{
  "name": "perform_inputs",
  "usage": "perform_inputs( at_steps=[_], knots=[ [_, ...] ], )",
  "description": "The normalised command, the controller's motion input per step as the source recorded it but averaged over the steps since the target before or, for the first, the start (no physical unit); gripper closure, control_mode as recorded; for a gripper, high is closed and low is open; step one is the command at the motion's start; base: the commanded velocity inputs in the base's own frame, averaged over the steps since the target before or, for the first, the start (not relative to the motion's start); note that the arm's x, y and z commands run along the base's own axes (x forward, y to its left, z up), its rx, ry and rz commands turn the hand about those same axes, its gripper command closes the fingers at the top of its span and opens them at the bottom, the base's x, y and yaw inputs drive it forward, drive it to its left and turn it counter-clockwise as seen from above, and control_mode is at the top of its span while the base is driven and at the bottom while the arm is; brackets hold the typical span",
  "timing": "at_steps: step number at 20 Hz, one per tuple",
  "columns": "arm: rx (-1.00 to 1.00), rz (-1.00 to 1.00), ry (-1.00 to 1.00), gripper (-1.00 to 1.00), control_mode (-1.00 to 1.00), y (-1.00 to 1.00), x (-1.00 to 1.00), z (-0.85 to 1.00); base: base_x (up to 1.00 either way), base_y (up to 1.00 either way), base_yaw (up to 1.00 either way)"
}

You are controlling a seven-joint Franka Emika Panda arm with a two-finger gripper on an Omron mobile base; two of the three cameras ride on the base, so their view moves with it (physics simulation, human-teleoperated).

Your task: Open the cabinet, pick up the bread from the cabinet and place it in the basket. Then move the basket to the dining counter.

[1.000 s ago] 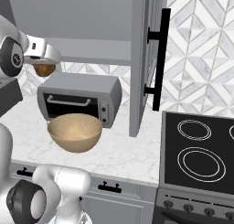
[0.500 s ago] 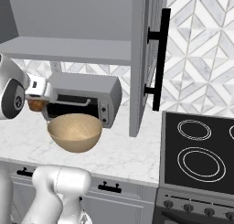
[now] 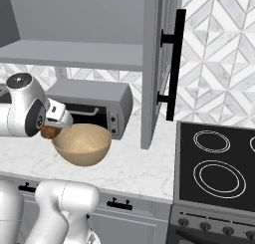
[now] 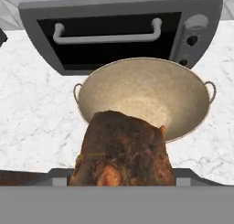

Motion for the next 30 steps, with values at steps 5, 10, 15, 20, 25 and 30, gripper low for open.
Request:
perform_inputs(
  at_steps=[5,10,15,20,25,30],
  knots=[
    [0.00,-0.03,0.26,1.00,-1.00,-0.11,0.63,-0.35,0.00,0.00,0.00],
    [-0.03,-0.03,0.19,1.00,-1.00,-0.06,0.57,-0.36,0.00,0.00,0.00],
    [-0.08,-0.01,0.08,1.00,-1.00,0.00,0.15,-0.36,0.00,0.00,0.00],
    [-0.05,0.00,0.05,1.00,-1.00,-0.04,0.00,-0.40,0.00,0.00,0.00],
    [0.00,0.00,0.06,1.00,-1.00,-0.12,0.00,-0.44,0.00,0.00,0.00],
    [0.00,0.00,0.06,1.00,-1.00,-0.06,0.00,-0.35,0.00,0.00,0.00]
  ],
)
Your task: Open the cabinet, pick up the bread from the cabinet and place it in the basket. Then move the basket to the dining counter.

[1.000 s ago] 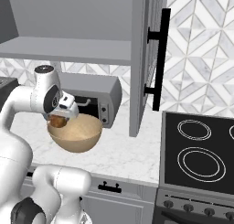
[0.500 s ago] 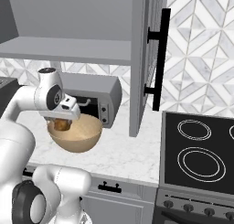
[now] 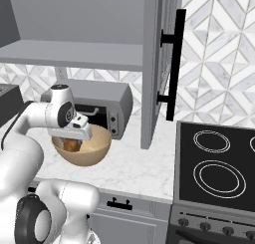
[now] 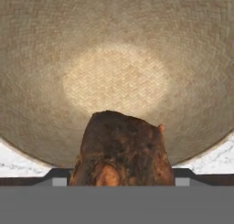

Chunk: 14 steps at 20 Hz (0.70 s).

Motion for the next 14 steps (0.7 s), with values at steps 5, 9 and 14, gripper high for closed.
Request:
perform_inputs(
  at_steps=[5,9,14],
  knots=[
    [0.00,0.00,0.01,-1.00,-1.00,0.00,0.00,-0.09,0.00,0.00,0.00],
    [0.00,0.00,0.00,-1.00,-1.00,0.00,0.00,0.00,0.00,0.00,0.00],
    [0.00,0.00,0.00,-1.00,-1.00,0.00,0.00,0.00,0.00,0.00,0.00]
  ],
)
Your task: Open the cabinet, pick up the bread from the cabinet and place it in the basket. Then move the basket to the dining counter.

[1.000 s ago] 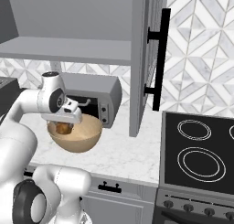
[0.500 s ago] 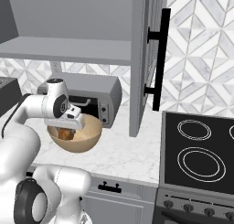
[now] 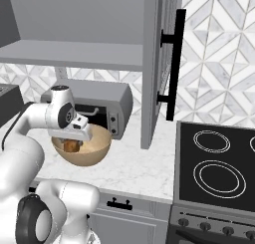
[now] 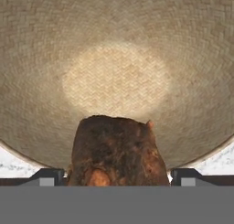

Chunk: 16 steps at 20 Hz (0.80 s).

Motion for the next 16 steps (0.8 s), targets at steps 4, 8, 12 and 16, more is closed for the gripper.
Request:
perform_inputs(
  at_steps=[4,8,12,16],
  knots=[
    [0.00,0.00,0.00,-1.00,-1.00,0.00,0.00,0.00,0.00,0.00,0.00],
    [0.00,0.00,0.00,-1.00,-1.00,0.00,0.02,0.00,0.00,0.00,0.00],
    [-0.02,0.00,-0.02,-1.00,-1.00,0.00,0.13,0.12,0.00,0.00,0.00],
    [0.00,0.00,-0.12,-1.00,-1.00,0.00,0.01,0.21,0.00,0.00,0.00]
  ],
)
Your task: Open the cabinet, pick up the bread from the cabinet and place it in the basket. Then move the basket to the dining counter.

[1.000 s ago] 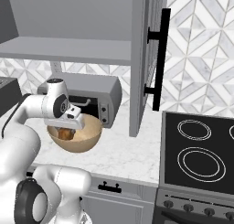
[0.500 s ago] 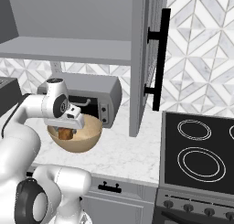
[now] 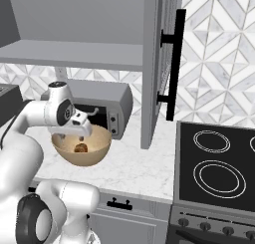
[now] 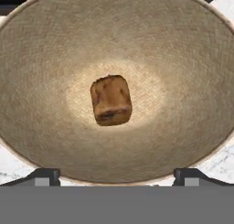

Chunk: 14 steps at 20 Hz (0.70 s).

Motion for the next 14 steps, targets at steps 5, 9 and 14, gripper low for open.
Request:
perform_inputs(
  at_steps=[5,9,14],
  knots=[
    [0.01,0.00,-0.20,-1.00,-1.00,-0.01,0.00,0.24,0.00,0.00,0.00],
    [0.03,-0.13,-0.08,-1.00,-1.00,-0.26,-0.26,0.10,0.00,0.00,0.00],
    [0.15,-0.31,-0.06,-1.00,-1.00,-0.61,-0.41,0.08,0.00,0.00,0.00]
  ],
)
